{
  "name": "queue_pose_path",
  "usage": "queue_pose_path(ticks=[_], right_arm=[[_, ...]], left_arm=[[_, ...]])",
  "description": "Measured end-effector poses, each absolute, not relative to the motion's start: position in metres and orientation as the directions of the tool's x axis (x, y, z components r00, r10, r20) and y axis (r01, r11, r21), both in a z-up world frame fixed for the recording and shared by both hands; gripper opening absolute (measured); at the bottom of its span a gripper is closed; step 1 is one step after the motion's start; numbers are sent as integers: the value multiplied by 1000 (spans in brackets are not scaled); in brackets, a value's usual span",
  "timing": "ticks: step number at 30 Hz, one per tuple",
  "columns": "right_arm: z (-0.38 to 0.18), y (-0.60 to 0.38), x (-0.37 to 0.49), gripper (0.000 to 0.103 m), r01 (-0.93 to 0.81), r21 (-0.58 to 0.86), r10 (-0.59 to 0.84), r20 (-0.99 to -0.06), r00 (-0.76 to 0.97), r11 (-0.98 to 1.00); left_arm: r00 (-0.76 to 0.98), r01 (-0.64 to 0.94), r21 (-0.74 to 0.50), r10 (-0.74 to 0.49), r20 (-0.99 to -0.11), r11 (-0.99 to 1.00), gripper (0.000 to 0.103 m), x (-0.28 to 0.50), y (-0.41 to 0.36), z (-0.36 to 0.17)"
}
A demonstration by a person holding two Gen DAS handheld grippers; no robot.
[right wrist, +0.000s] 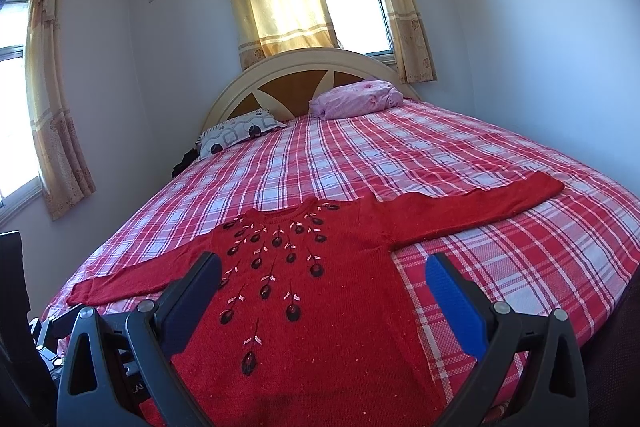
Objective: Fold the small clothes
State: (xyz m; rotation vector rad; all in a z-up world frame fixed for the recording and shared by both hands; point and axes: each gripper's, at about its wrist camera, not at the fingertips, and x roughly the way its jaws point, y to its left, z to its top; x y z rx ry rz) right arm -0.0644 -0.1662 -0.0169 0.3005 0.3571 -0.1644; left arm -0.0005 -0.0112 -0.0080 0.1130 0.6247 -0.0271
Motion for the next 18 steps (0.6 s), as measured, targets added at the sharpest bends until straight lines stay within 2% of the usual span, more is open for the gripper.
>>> queue_pose_path(ticks=[7, 14, 18], right_arm=[[-28, -174, -54, 102, 225, 264, -107, -397, 912, 938], [-68, -222, -18, 102, 274, 312, -86, -503, 860, 910], [-77, -312, -7, 102, 441, 357, -230, -502, 834, 823]], left_arm=[[790, 71, 101, 5, -613, 992, 103, 6, -11, -16], [743, 123, 54, -56, -667, 991, 103, 23, -6, -40], [739, 132, 65, -55, -672, 989, 103, 49, -7, -50]])
